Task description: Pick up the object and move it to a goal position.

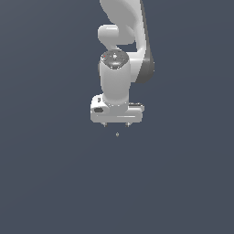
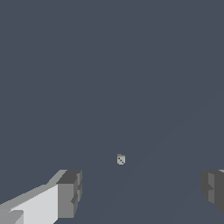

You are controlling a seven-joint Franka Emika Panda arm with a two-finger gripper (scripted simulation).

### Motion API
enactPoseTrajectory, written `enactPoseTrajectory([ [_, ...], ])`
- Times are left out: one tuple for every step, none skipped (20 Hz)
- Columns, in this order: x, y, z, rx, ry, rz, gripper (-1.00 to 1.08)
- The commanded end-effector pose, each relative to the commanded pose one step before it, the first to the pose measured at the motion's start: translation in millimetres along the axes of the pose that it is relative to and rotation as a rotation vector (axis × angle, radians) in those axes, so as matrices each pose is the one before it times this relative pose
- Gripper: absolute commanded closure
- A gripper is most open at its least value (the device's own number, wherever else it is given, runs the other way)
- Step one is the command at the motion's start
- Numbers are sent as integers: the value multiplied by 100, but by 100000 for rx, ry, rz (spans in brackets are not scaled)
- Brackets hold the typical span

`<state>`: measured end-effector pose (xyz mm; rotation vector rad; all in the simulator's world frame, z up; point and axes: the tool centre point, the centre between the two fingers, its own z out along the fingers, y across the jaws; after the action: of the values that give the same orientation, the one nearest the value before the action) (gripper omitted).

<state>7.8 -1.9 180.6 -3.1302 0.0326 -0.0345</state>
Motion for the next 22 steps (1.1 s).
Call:
enactPoseTrajectory([
  [0, 1, 0, 0, 0, 0, -92],
  [19, -15, 17, 0, 0, 0, -92],
  [25, -78, -63, 37, 181, -64, -92],
  [53, -114, -61, 49, 231, -79, -92],
  [74, -159, -84, 69, 320, -109, -92],
  [93, -203, -106, 89, 410, -139, -92],
  [108, -237, -117, 105, 475, -159, -92],
  [92, -208, -97, 93, 415, -138, -92],
  [70, -161, -68, 73, 320, -106, -92],
  [47, -116, -45, 53, 231, -76, -92],
  [26, -67, -14, 30, 128, -41, -92],
  [11, -15, 29, 0, 0, 0, -92],
  [-21, 17, -20, 0, 0, 0, -92],
  [-4, 45, -8, -21, -91, 29, -92],
  [11, 8, -48, 0, 0, 0, -92],
  [1, -2, 6, 0, 0, 0, -92],
  [-21, -6, 59, 0, 0, 0, -92],
  [-48, -6, 111, 0, 0, 0, -92],
  [-57, 28, 238, -33, -119, 61, -92],
  [-92, 17, 266, -23, -85, 41, -92],
  [-115, 27, 338, -33, -121, 58, -92],
  [-141, 33, 404, -42, -148, 70, -92],
])
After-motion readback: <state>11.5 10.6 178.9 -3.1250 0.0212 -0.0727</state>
